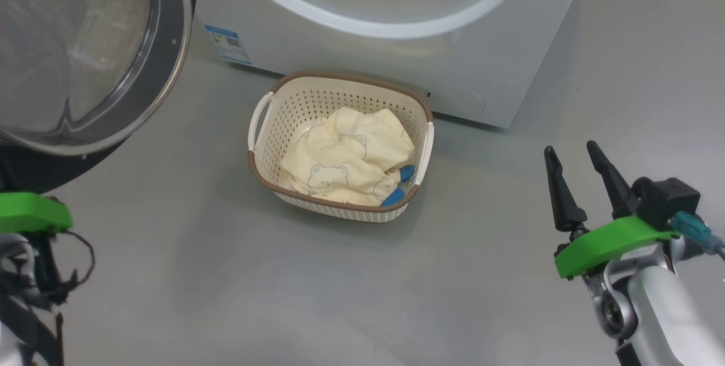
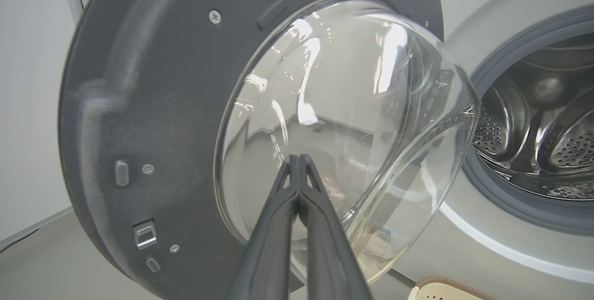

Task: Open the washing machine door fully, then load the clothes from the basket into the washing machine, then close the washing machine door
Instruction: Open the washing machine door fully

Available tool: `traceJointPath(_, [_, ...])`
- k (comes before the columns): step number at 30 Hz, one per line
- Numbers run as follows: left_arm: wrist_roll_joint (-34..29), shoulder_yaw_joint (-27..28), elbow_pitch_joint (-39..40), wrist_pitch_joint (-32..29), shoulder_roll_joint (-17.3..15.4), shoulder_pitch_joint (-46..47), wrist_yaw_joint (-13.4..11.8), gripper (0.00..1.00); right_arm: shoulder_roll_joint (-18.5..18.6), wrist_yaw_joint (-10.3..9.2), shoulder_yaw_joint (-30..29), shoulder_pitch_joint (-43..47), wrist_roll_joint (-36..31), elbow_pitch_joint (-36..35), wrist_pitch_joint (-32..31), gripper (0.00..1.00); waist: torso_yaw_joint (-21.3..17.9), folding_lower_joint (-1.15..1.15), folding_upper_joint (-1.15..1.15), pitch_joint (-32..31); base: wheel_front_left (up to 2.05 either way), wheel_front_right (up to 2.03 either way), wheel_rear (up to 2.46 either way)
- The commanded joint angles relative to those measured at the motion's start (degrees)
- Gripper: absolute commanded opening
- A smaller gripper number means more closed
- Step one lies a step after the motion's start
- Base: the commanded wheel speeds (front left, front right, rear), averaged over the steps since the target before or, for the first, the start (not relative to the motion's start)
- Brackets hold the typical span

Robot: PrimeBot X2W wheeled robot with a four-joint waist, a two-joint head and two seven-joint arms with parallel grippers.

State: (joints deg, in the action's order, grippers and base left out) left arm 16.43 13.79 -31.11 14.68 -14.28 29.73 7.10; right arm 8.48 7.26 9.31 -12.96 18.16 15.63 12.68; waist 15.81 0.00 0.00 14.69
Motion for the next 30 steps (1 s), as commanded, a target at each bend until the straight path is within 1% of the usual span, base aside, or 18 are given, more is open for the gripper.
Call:
traceJointPath(1, [-1.0, 0.1, 3.4, 0.3, -1.6, -1.0, 0.3, 0.00, -0.4, 0.23, 0.6, 0.5, 0.3, -1.2, 1.0, 1.00, -1.2, 0.00, 0.00, -1.9, 0.00, 0.00, 0.00])
traceJointPath(8, [-1.2, -6.0, 8.5, 0.3, 2.5, -7.3, 0.3, 0.00, -1.6, 0.23, 0.7, 1.6, 0.6, -0.3, 1.8, 1.00, -4.1, 0.00, 0.00, -5.9, 0.00, 0.00, 0.00])
traceJointPath(13, [-1.2, -9.6, 11.6, 0.2, 4.2, -11.5, 0.4, 0.00, -2.2, 0.23, 0.9, 2.5, 0.8, -0.1, 2.1, 1.00, -6.7, 0.00, 0.00, -8.4, 0.00, 0.00, 0.00])
traceJointPath(16, [-1.1, -11.2, 13.4, 0.0, 5.3, -13.7, 0.4, 0.00, -2.6, 0.23, 1.1, 2.9, 0.8, -0.2, 2.2, 1.00, -8.3, 0.00, 0.00, -9.4, 0.00, 0.00, 0.00])
traceJointPath(17, [-1.1, -11.2, 13.4, 0.0, 5.3, -13.7, 0.4, 0.00, -2.6, 0.23, 1.1, 2.9, 0.8, -0.2, 2.2, 1.00, -8.3, 0.00, 0.00, -9.4, 0.00, 0.00, 0.00])
traceJointPath(20, [-1.4, -13.2, 15.3, -0.2, 6.6, -16.2, 0.3, 0.00, -2.9, 0.23, 1.0, 3.7, 0.8, -0.6, 2.2, 1.00, -10.3, 0.00, 0.00, -10.5, 0.00, 0.00, 0.00])
traceJointPath(30, [-0.4, -15.7, 18.8, -0.2, 8.8, -21.1, -0.3, 0.00, -3.7, 0.23, 1.2, 5.0, 0.9, -1.7, 2.3, 1.00, -14.2, 0.00, 0.00, -11.7, 0.00, 0.00, 0.00])
